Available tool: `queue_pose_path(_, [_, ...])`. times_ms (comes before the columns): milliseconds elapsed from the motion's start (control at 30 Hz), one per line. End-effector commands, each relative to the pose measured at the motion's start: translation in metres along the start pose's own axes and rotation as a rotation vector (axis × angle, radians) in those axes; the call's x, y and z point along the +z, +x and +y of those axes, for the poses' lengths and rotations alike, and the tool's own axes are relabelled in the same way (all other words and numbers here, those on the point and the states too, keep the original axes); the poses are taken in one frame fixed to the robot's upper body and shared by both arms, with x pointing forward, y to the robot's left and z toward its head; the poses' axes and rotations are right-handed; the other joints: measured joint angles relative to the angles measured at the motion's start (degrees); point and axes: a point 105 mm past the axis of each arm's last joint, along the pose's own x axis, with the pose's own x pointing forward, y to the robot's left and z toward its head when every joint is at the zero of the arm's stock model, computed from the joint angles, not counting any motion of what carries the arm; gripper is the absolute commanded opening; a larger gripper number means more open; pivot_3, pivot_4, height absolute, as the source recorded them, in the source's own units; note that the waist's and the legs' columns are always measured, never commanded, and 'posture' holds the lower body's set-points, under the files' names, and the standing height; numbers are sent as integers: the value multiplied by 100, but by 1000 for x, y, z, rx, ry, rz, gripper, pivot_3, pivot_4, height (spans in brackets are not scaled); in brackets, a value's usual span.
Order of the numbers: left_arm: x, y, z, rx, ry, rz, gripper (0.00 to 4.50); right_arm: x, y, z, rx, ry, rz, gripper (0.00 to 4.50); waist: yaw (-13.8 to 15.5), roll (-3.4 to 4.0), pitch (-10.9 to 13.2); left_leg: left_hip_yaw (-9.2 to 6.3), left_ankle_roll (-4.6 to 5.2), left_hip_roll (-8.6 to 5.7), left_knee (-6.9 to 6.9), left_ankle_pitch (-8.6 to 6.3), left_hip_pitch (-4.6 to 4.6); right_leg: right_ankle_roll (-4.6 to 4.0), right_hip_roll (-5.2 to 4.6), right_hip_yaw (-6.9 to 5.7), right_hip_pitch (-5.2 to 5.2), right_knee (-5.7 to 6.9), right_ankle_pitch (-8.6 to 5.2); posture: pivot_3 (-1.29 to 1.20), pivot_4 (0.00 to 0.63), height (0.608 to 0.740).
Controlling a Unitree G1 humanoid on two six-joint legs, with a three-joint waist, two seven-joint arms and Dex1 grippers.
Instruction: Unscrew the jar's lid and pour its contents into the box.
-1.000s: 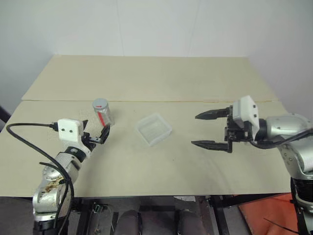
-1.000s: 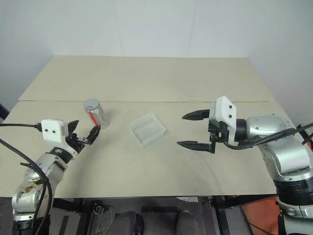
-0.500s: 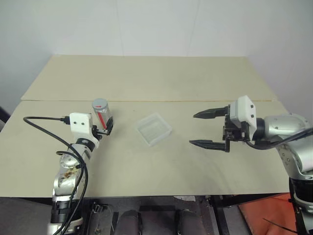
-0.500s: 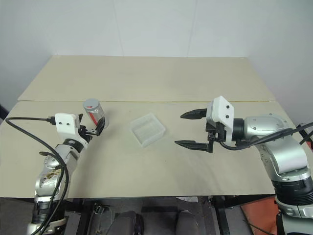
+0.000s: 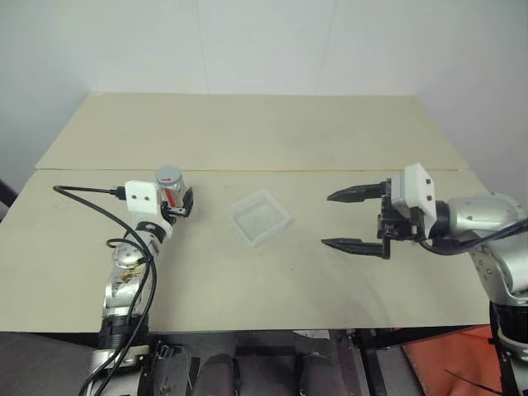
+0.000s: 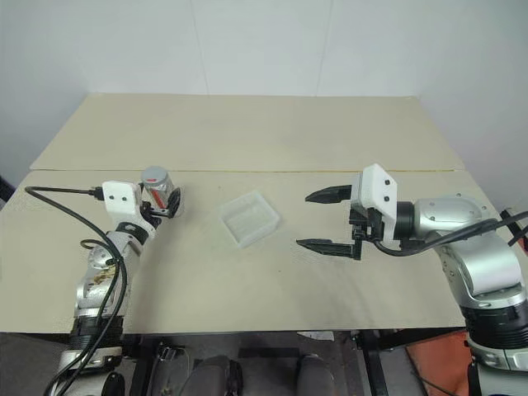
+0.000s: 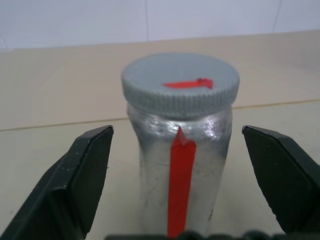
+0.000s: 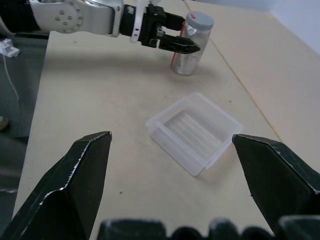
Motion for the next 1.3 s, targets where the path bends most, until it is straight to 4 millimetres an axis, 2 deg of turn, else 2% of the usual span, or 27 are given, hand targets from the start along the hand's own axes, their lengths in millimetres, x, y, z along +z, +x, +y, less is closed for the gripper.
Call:
queue_pose_path(33, [15,11,-1,-3,27,-68,4487,11,1,-2,4,-55,-26,4500,-2,0,0,0,0,0,0,0,-1,0,0,0,0,-1,0,0,150,740])
queue_pose_path(233, [11,22,-1,-17,19,-80,4487,13,3,-2,1,-57,-43,4500,-1,0,0,2,-8,0,0,5,-4,2,0,-1,0,-2,1,0,150,740])
queue_pose_path(500, [10,24,-1,-52,13,-92,4487,13,2,-1,-11,-57,-42,4500,0,-1,1,2,-7,1,1,4,-3,2,0,-1,-1,-1,1,0,150,740])
queue_pose_path(767, [11,22,-1,-46,17,-118,2024,15,1,1,-6,-66,-41,4500,-2,-1,1,2,-7,1,0,4,-4,3,0,-1,-1,-1,2,0,150,740])
queue_pose_path(933, [12,18,-1,-48,41,-122,1943,17,2,3,1,-71,-46,4500,-3,-1,1,2,-6,1,0,3,-4,3,0,-1,-2,-2,2,0,150,740])
queue_pose_path(967, [15,18,-2,-65,47,-125,1943,18,2,3,4,-73,-49,4500,-3,-1,1,2,-6,1,0,3,-4,3,0,-1,-1,-1,2,0,150,740])
queue_pose_path(1100, [53,15,-23,-269,61,-178,1943,27,7,2,15,-87,-84,4500,-7,-8,5,1,-8,2,0,5,-10,3,0,-3,-8,1,2,0,150,740])
queue_pose_path(1200, [77,5,-42,-504,52,-173,1943,36,13,-2,10,-85,-121,4500,-4,-8,5,1,-11,3,1,6,-8,3,0,-2,-7,2,2,0,150,740])
queue_pose_path(1300, [99,-11,-50,-750,67,-146,1943,47,23,-10,-17,-70,-165,4500,-31,-9,5,2,-32,4,0,19,-8,3,1,-2,-8,4,2,0,150,740])
